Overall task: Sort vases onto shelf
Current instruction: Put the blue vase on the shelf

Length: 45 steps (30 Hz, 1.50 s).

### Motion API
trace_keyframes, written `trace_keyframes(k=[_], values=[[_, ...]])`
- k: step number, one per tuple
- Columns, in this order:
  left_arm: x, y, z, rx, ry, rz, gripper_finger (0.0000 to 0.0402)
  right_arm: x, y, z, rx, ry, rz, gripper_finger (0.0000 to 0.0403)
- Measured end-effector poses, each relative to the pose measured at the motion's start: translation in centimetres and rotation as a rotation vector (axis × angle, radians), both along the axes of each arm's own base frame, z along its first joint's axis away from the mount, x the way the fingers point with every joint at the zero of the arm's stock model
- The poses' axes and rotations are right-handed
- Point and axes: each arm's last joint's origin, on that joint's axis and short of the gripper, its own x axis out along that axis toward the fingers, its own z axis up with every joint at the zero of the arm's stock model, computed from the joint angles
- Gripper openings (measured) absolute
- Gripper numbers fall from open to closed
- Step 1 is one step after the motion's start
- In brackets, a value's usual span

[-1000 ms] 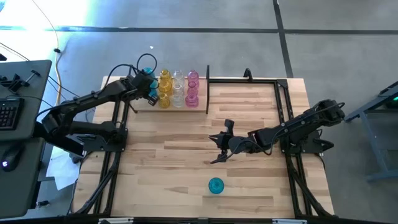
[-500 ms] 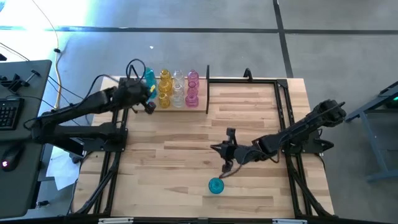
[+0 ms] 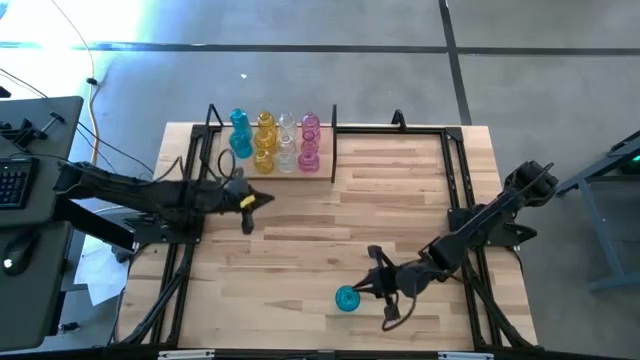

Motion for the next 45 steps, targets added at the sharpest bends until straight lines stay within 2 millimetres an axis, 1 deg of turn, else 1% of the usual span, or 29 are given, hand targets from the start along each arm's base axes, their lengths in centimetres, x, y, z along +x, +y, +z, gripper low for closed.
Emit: trace_keyframes(k=[3,7,10,14,17,20,24,28,32,38,41,45], values=[[0.1,-1.1,-0.8,-0.009,-0.078,-0.058,0.0,-0.5,0.7,-0.1,0.001,-0.001,0.0,0.0025],[-0.1,-2.0,-1.8,0.003,-0.128,-0.101,0.0,-0.7,1.5,-0.8,0.004,0.013,-0.003,0.0076],[-0.1,-2.2,-1.9,0.018,-0.131,-0.115,0.0,-0.6,1.9,-1.8,-0.007,0.029,-0.046,0.0122],[-0.1,-2.4,-1.9,0.016,-0.136,-0.122,0.0,-0.3,2.0,-2.8,-0.001,0.047,-0.124,0.0177],[-0.1,-2.5,-1.7,0.008,-0.159,-0.118,0.0,-0.3,1.9,-3.1,0.001,0.055,-0.159,0.0208],[-0.2,-2.6,-1.6,0.017,-0.161,-0.116,0.0,-0.3,1.9,-3.1,-0.002,0.057,-0.16,0.0229],[-0.2,-2.8,-1.6,0.018,-0.16,-0.124,0.0,-0.3,2.0,-3.3,0.002,0.066,-0.148,0.024],[-0.3,-3.0,-1.6,0.036,-0.158,-0.128,0.0,0.0,2.2,-4.5,-0.025,0.087,-0.142,0.024],[-0.3,-3.0,-1.6,0.041,-0.157,-0.11,0.0,0.4,2.5,-5.2,-0.025,0.085,-0.118,0.024],[-0.3,-2.9,-1.6,0.043,-0.157,-0.105,0.0,0.9,2.9,-5.3,-0.012,0.037,-0.085,0.024],[-0.3,-2.9,-1.7,0.044,-0.156,-0.102,0.0,1.3,2.8,-5.5,0.002,0.031,-0.085,0.024],[-0.3,-2.9,-1.7,0.044,-0.156,-0.102,0.0,2.0,2.4,-6.4,0.003,0.048,-0.109,0.024]])
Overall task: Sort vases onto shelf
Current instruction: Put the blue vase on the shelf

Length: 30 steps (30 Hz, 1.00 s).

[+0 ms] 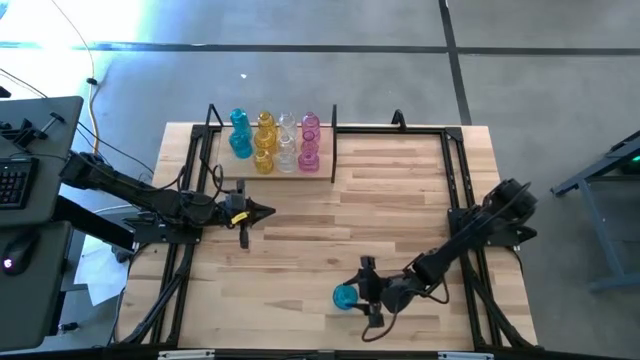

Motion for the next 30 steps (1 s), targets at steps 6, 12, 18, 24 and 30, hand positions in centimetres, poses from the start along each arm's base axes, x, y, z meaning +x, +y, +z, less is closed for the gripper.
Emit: trace_keyframes(k=[6,12,18,24,30], values=[[0.0,0.0,0.0,0.0,-0.001,0.0,0.0,0.8,-0.6,-0.4,0.003,-0.011,-0.027,0.0205],[0.0,0.0,0.0,-0.025,-0.005,0.005,0.0001,1.3,-1.2,-0.3,-0.052,-0.03,-0.018,0.0122],[0.0,0.1,0.0,-0.016,-0.005,0.022,0.0001,2.7,-3.2,-0.2,-0.076,-0.037,-0.032,0.0102],[0.0,0.1,0.0,-0.031,-0.009,0.032,0.0001,4.4,-6.3,-0.1,-0.096,-0.059,-0.068,0.0119],[0.0,0.1,0.0,-0.028,-0.011,0.043,0.0001,6.3,-9.8,0.7,-0.095,-0.151,-0.098,0.0121]])
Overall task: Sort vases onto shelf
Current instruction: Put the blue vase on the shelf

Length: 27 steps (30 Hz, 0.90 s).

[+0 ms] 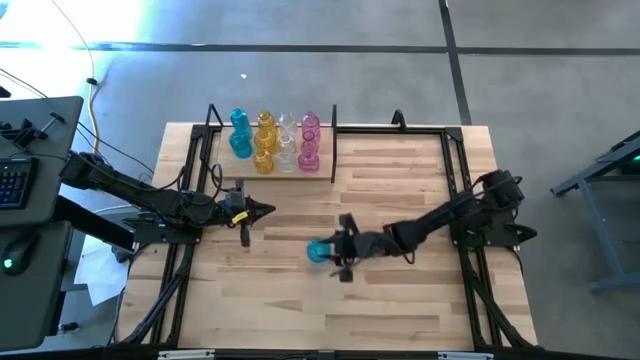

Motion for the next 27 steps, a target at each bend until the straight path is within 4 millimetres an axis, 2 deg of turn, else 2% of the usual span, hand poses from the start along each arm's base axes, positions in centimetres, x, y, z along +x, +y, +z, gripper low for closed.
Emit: trace_keyframes(k=[4,8,12,21,27], values=[[0.0,0.0,0.0,0.001,0.0,0.002,0.0001,1.1,-2.1,0.6,0.045,-0.085,0.01,0.0122],[0.0,0.0,0.0,0.001,0.0,0.001,0.0001,2.0,-3.6,-0.1,0.053,-0.118,-0.017,0.0122],[0.0,0.0,0.0,0.011,0.002,-0.001,0.0001,3.4,-4.2,-0.6,0.051,-0.128,-0.036,0.0123],[0.0,0.0,0.0,0.019,0.005,-0.004,0.0001,8.3,-5.3,-0.9,0.014,-0.076,-0.02,0.0123],[0.0,0.0,0.0,0.027,0.006,-0.005,0.0001,10.0,-6.5,-0.8,0.01,-0.057,-0.051,0.0123]])
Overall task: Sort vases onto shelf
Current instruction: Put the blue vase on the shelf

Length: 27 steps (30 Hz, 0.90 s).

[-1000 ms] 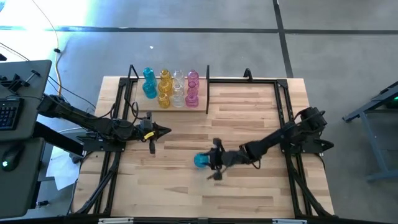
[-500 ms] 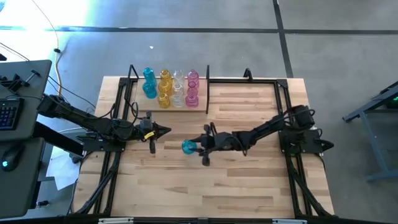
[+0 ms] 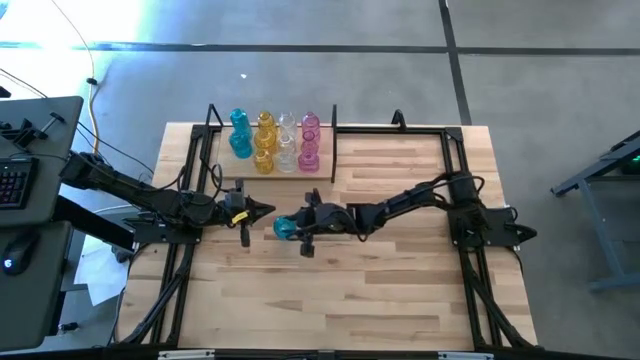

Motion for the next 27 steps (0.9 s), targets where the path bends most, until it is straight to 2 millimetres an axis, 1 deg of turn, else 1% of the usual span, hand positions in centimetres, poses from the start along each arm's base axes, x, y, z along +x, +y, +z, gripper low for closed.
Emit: trace_keyframes(k=[5,20,24,27], values=[[0.0,0.0,0.0,0.0,0.0,0.0,0.0001,0.29,-0.49,0.08,0.01,0.0,0.013,0.0123],[0.0,0.0,0.0,0.0,0.0,0.0,0.0001,0.11,-0.5,-0.36,0.007,0.052,0.016,0.0127],[0.0,0.0,0.0,0.0,0.0,0.0,0.0001,0.12,-0.5,-0.34,0.006,0.05,0.016,0.0149],[0.0,0.0,0.0,-0.001,0.0,0.0,0.0001,0.12,-0.5,-0.29,-0.004,0.048,0.017,0.0182]])
